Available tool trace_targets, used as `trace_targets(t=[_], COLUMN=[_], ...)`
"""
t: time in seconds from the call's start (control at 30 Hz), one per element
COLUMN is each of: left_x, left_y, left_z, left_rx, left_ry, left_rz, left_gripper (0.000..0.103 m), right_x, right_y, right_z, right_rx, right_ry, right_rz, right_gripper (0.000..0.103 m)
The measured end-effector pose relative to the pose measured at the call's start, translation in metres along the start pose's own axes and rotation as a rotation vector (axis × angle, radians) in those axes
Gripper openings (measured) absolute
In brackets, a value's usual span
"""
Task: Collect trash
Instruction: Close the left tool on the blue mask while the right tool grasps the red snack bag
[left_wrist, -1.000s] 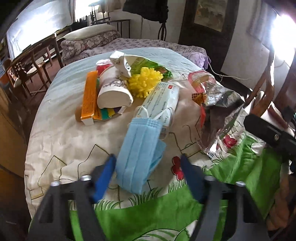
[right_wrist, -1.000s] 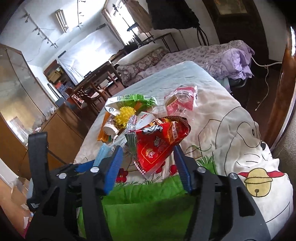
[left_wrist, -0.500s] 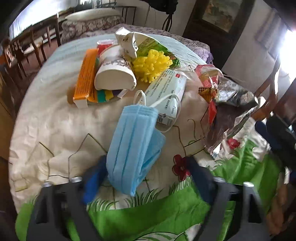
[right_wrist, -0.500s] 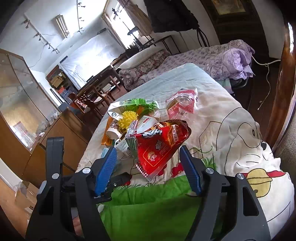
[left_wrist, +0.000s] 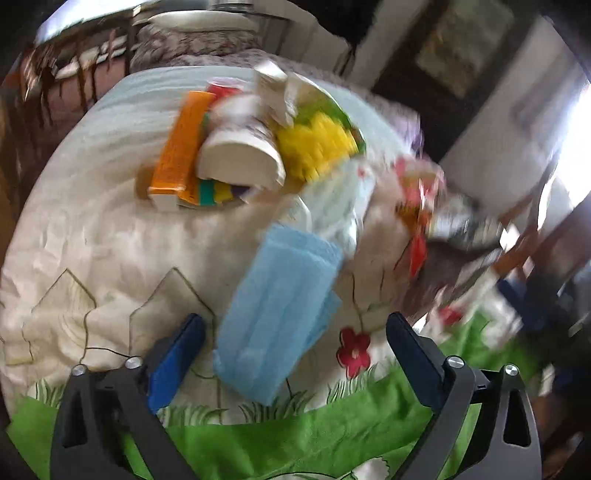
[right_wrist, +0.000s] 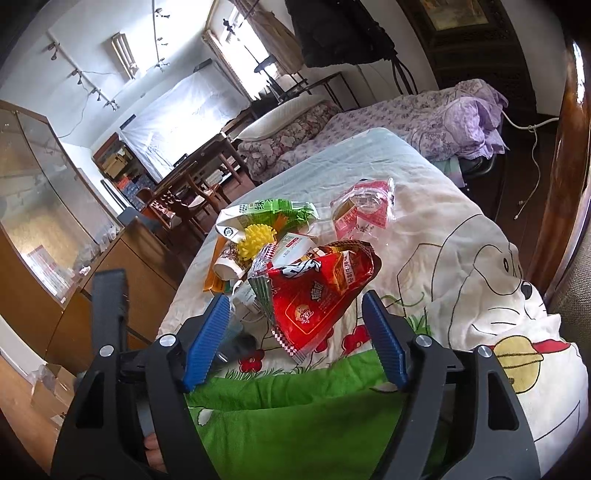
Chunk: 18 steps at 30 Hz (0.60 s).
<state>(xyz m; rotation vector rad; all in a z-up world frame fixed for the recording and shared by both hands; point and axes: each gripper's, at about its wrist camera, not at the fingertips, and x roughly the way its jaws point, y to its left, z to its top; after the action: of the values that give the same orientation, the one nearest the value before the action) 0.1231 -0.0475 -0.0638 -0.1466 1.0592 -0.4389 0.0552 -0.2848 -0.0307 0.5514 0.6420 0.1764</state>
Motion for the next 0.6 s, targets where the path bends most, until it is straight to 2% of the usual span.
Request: trace_targets(t=[0.03,0.13,0.23,0.27,0.33,0.47,0.53,0.6], left_x=[-0.004,-0.013,-0.017,-0.015,-0.007,-0.001,-0.004,-0.012], left_y=[0.003,0.001,-0.008,-0.011,-0.015,-0.02,-0.025,-0.029], left_z=[0.001,0.0,0.0,0.0,-0.001,-0.005,-0.006,-0.008], left_rx=[-0.019,0.003,0.047,0.056,0.078,0.122,0.137,0.148], left_ry=[-0.023,-0.067,-0.103,-0.099,-0.068,-0.042,-0.061,-0.103], left_rz=[-0.002,-0.053,0.007,0.017,0.054,0.108,0.088,0.045], left_gripper=[0.081,0.081,0.079,0.075,0.062,0.055,0.045,0.039], right_x=[0.0,0.0,0.0,0.0,0.0,0.0,0.0,-0.001], right_y=[0.0,-0.001,0.0,-0.001,-0.001,-0.001,-0.001,-0.001], right_z=[0.0,0.0,0.0,0.0,-0.001,-0.001,-0.001,0.0], right_rx=[0.001,-0.002,0.0,0.0,-0.001,-0.001,-0.002,-0.001], right_ry=[0.0,0.0,-0.001,-0.001,0.0,-0.001,-0.001,-0.004], right_rz=[0.001,0.001,0.002,0.002,0.001,0.001,0.0,-0.003], right_gripper=[0.072,0.073,0.073,0.073,0.073,0.073,0.073,0.073])
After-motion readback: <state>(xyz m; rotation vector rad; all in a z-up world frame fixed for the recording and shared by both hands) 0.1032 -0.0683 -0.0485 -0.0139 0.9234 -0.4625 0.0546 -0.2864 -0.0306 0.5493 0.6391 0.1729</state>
